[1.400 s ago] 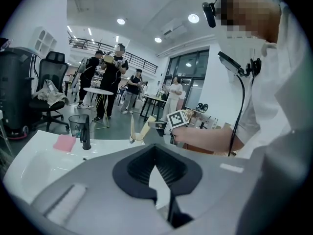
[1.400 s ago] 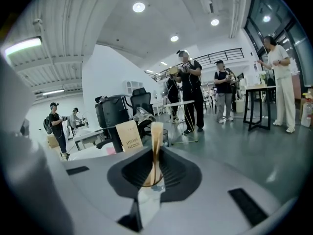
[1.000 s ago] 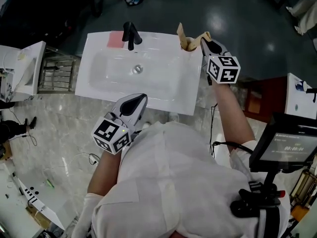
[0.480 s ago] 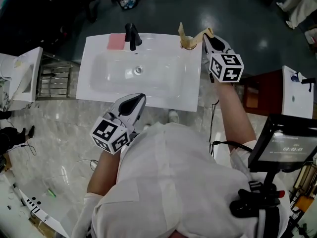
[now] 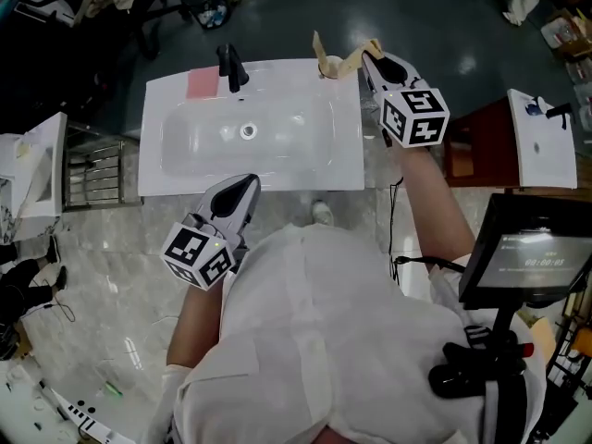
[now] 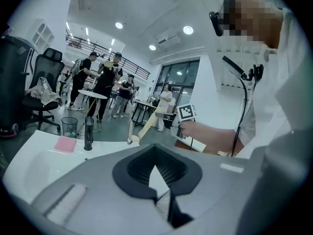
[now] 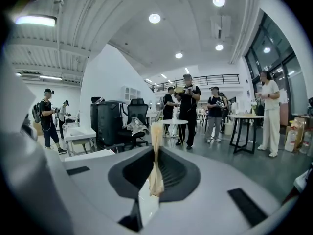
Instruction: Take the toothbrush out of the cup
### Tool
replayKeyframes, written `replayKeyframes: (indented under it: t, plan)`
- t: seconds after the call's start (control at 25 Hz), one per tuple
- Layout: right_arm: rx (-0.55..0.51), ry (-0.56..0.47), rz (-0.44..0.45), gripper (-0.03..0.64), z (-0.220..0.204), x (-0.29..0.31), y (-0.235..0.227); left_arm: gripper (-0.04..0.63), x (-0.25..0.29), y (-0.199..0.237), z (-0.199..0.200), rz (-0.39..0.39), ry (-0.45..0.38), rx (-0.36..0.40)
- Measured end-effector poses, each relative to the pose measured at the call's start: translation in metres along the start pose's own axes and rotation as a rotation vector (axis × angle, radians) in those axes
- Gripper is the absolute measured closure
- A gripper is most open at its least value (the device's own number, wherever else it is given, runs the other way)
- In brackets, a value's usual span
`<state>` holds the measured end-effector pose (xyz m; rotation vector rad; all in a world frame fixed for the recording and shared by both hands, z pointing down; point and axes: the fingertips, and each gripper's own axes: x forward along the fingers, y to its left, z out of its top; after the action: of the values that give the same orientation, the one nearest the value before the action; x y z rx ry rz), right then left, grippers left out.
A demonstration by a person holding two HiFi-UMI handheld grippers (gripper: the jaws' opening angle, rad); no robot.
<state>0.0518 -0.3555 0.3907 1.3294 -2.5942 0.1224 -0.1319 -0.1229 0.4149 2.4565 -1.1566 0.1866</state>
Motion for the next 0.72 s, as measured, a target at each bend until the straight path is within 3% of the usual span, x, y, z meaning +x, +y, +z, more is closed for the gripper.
replayKeyframes:
  t: [0.28, 0.72]
  plan:
    - [0.010, -0.002, -0.030, 0.589, 0.006, -0.041, 0.021, 0.589, -0.016, -0.010, -0.003, -0.068, -0.006, 0.019]
    - [0.009, 0.028, -0.045, 0.589, 0.000, -0.077, 0.055, 0.589, -0.033, -0.009, -0.008, -0.112, 0.006, 0.040]
